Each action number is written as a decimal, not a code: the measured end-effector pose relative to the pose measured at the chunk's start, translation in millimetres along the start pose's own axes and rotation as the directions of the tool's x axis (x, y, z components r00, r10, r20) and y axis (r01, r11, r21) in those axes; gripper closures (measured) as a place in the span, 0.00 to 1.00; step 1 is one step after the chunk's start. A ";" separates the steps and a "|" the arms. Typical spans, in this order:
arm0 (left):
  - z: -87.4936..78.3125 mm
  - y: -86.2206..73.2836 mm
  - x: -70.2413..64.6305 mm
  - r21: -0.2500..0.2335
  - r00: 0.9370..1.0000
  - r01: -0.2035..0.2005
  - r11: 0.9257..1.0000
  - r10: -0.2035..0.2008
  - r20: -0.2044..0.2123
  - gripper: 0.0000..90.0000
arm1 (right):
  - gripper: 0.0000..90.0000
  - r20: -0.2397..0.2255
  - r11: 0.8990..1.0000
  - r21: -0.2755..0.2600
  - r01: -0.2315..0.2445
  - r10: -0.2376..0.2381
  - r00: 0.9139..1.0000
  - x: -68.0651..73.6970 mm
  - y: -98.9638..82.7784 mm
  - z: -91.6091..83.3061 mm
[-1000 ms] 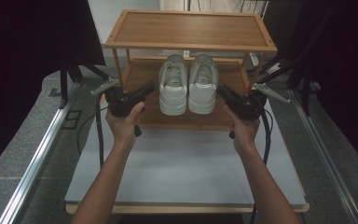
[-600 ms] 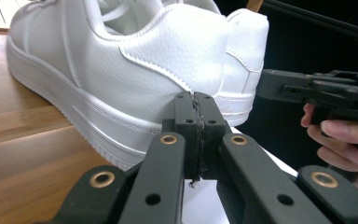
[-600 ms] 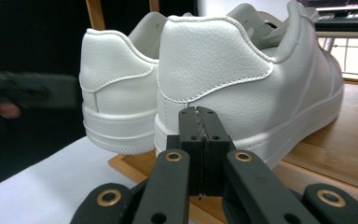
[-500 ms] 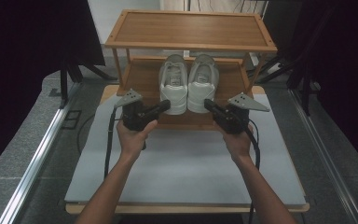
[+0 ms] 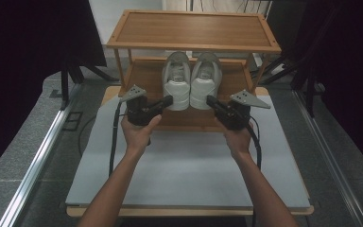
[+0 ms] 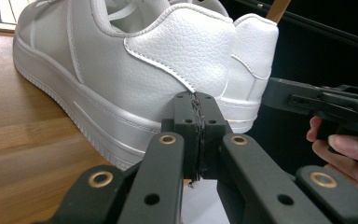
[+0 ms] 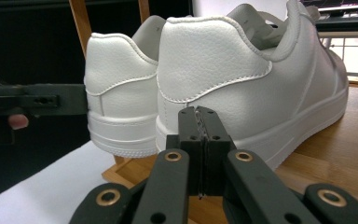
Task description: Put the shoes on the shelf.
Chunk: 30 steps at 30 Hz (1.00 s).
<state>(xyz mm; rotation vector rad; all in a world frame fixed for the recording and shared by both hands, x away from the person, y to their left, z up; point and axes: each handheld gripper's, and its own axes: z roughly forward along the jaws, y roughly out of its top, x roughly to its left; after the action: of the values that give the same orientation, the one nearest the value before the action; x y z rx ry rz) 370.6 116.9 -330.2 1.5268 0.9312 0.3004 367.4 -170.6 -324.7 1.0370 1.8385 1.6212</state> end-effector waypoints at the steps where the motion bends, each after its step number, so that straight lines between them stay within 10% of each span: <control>1: 1.2 0.4 1.5 -0.002 1.000 0.004 1.000 -0.004 0.006 0.99 | 0.97 -0.002 1.000 -0.001 -0.005 0.005 1.000 -0.3 0.0 0.3; 21: 7.8 -0.1 13.4 -0.008 0.994 0.023 1.000 -0.022 0.103 0.95 | 0.85 -0.051 1.000 -0.008 -0.011 0.011 0.999 -9.2 -1.8 0.5; 30: 0.7 -1.9 0.9 0.003 0.996 -0.021 1.000 0.020 0.084 0.62 | 0.61 -0.049 0.999 -0.011 0.035 -0.035 0.998 -7.0 -10.1 -13.0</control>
<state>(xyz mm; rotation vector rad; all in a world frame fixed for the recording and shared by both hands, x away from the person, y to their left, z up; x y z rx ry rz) 371.0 116.9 -332.4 1.5418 0.8513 0.2474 359.3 -184.2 -333.0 0.9634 1.8683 1.6475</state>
